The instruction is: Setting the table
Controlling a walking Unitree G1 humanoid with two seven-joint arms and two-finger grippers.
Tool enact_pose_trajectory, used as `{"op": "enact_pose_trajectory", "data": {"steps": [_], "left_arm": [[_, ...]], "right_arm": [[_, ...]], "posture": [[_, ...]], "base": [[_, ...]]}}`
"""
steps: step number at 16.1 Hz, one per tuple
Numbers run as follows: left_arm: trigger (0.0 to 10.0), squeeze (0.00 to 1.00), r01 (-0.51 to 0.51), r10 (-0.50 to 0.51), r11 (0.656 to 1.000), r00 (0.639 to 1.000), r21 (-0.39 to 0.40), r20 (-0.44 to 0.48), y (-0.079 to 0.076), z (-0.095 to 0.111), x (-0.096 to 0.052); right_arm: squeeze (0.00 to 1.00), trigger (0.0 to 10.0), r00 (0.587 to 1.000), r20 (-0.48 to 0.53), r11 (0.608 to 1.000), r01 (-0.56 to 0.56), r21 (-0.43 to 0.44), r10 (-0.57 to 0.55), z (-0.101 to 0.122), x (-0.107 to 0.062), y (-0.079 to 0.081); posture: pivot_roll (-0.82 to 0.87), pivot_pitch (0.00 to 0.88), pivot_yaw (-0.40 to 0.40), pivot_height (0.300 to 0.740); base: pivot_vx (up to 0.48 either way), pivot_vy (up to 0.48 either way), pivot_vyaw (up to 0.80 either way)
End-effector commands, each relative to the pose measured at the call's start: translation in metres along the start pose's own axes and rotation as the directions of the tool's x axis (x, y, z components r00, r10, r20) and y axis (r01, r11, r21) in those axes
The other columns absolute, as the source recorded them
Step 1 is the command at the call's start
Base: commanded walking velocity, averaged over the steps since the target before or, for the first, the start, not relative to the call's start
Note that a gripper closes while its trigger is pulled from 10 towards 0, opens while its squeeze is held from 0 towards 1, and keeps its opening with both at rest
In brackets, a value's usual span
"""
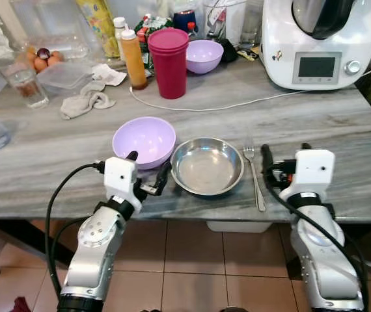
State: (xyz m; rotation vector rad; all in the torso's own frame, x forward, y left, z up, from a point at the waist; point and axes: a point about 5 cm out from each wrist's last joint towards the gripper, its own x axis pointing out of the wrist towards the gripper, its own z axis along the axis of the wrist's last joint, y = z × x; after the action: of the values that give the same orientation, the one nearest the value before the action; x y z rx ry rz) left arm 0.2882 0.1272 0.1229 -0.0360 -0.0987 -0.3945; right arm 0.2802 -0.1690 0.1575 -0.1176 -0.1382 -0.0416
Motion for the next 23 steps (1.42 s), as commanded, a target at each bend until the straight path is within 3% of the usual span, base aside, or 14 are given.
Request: {"op": "enact_pose_trajectory", "data": {"steps": [1,23], "left_arm": [[10.0,0.0,-0.023,0.024,1.0,0.999,0.01,-0.027,0.003,-0.002,-0.002],[10.0,0.0,-0.01,0.012,1.0,0.996,0.02,-0.094,0.004,-0.014,-0.002]], "right_arm": [[0.0,10.0,1.0,-0.003,1.0,-0.013,0.013,0.013,0.001,0.001,0.003],[0.0,10.0,1.0,-0.003,1.0,0.006,-0.006,-0.006,0.0,0.005,0.0]], "posture": [[-0.26,0.103,0.069,0.74],[-0.27,0.092,0.065,0.74]], "base": [[-0.259,0.0,0.0],[-0.297,0.0,0.0]]}}
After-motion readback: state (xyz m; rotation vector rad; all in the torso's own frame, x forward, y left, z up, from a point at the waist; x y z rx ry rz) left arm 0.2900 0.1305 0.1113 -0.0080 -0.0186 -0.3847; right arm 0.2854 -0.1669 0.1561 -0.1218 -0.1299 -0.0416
